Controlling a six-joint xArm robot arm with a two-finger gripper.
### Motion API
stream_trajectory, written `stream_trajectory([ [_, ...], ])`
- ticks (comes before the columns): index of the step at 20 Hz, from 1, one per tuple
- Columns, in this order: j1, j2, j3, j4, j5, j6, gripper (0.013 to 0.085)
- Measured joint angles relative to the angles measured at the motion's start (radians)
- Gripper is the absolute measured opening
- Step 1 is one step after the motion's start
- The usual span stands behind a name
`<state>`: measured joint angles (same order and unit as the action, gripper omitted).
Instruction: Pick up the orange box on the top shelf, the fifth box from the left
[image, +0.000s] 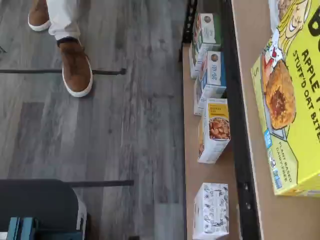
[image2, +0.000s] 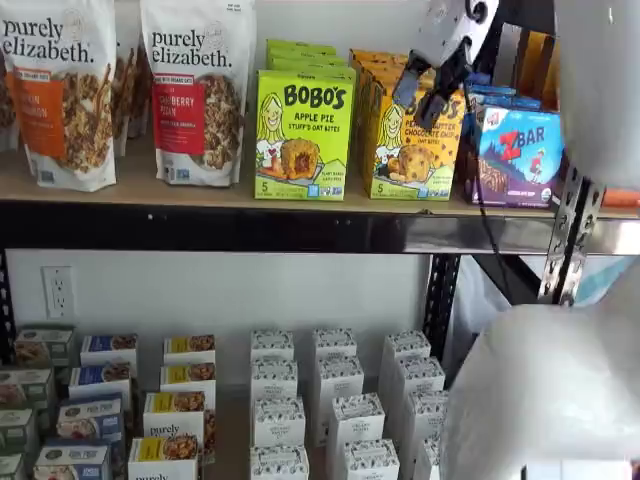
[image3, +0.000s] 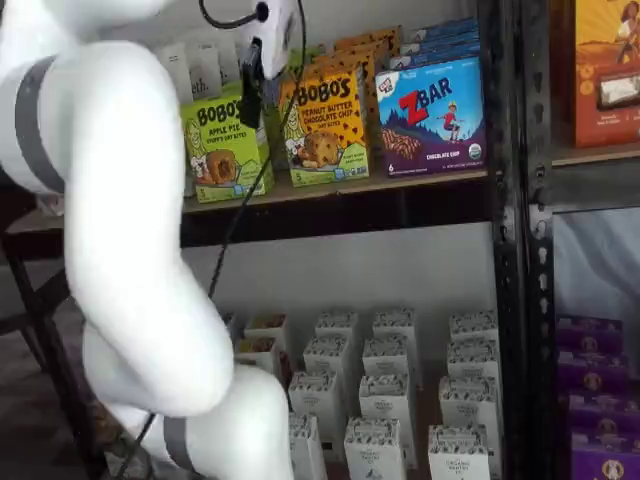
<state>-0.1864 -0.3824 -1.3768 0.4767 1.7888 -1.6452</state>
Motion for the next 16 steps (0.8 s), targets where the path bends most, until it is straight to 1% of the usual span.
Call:
stream_trajectory([
  [3,0.011,-0.025,0.03,-0.013,-0.043,0.003,0.085],
  [10,0.016,-0.039,0.052,-0.015,-0.055,0.005,0.085],
  [12,0.013,-0.045,0.061,-0.008,-0.067,0.003,0.085],
  [16,-0.005,-0.053,0.077,0.028,-0.099,-0.009,0.085],
])
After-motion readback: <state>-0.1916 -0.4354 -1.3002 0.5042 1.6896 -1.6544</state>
